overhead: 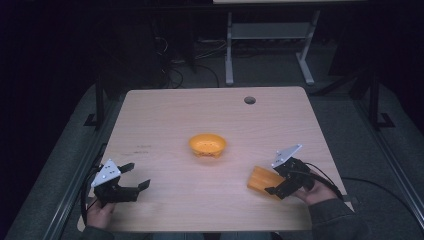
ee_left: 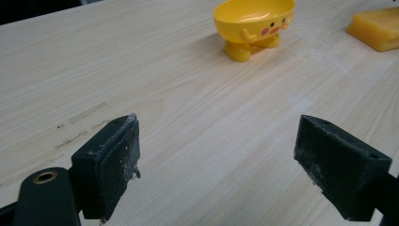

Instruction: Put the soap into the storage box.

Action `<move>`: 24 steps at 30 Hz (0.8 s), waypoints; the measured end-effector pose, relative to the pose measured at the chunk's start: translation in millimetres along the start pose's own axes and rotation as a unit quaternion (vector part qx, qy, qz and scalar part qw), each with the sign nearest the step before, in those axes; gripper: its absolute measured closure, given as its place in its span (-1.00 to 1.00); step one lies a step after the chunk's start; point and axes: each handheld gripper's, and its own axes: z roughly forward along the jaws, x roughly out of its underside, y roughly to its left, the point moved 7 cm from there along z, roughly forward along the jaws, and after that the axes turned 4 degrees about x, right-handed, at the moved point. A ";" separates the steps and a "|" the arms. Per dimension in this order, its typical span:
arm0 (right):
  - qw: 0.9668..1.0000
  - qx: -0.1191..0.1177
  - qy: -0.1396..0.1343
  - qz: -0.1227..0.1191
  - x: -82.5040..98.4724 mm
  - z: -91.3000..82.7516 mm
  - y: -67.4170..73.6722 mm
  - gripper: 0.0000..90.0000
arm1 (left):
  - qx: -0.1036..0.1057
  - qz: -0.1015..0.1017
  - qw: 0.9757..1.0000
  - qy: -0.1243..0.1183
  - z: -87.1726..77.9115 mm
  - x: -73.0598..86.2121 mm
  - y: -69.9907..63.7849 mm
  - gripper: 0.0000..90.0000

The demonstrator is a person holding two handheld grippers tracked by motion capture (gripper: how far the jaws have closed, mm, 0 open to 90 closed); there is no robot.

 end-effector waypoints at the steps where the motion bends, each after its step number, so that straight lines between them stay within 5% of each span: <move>1: 1.000 -0.001 0.001 -0.002 -0.7 2.9 0.3 -0.63 | 0.001 0.001 1.000 0.001 -0.1 0.1 -0.1 -0.68; 24: 0.999 -0.004 0.048 -0.018 1.5 28.2 1.4 -0.63 | 0.003 0.003 1.000 0.006 1.4 0.6 -0.9 -0.68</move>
